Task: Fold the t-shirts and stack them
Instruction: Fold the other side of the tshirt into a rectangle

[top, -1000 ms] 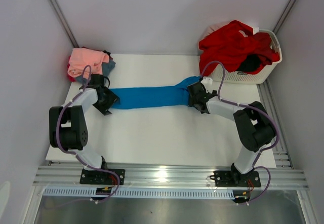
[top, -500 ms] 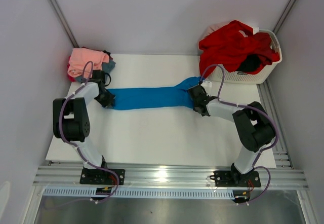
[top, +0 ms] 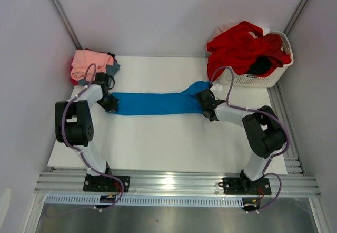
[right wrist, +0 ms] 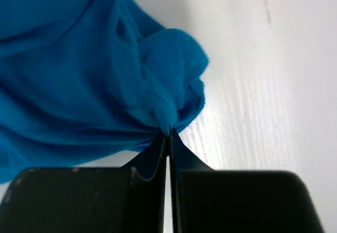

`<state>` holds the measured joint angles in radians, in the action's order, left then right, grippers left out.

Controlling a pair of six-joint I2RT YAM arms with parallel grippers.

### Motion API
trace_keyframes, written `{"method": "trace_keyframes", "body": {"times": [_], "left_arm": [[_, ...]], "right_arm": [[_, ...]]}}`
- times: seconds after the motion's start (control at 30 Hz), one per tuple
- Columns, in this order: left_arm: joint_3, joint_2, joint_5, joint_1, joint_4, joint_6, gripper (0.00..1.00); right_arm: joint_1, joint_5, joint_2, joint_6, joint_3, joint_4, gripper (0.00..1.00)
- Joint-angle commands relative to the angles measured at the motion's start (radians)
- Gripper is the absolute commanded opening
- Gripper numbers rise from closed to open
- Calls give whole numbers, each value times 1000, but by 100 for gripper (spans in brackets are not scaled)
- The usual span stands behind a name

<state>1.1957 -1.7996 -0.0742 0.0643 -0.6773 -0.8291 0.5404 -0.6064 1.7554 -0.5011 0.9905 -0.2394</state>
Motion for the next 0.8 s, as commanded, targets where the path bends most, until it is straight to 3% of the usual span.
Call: {"method": "trace_keyframes", "body": {"times": [0.0,0.43,0.57,0.6,0.67,0.7,0.77], "left_arm": [[30,22,-38,43,-21,21,0],[31,43,-64,134,-38,47,0],[39,46,-56,143,-41,56,0],[35,48,-49,143,-42,53,1],[19,58,-36,143,-38,41,1],[10,83,-21,143,-34,38,1],[-17,120,-13,140,-28,35,4]], "right_arm": [[-31,-124,-27,-17,30,-67,0],[-140,-133,-22,-8,73,-89,0],[-154,-61,-17,6,82,-83,4],[-154,-41,-17,6,82,-78,28],[-137,-30,-31,4,63,-52,55],[-129,-35,-39,10,56,-43,80],[-112,-39,-69,21,43,-29,88]]}}
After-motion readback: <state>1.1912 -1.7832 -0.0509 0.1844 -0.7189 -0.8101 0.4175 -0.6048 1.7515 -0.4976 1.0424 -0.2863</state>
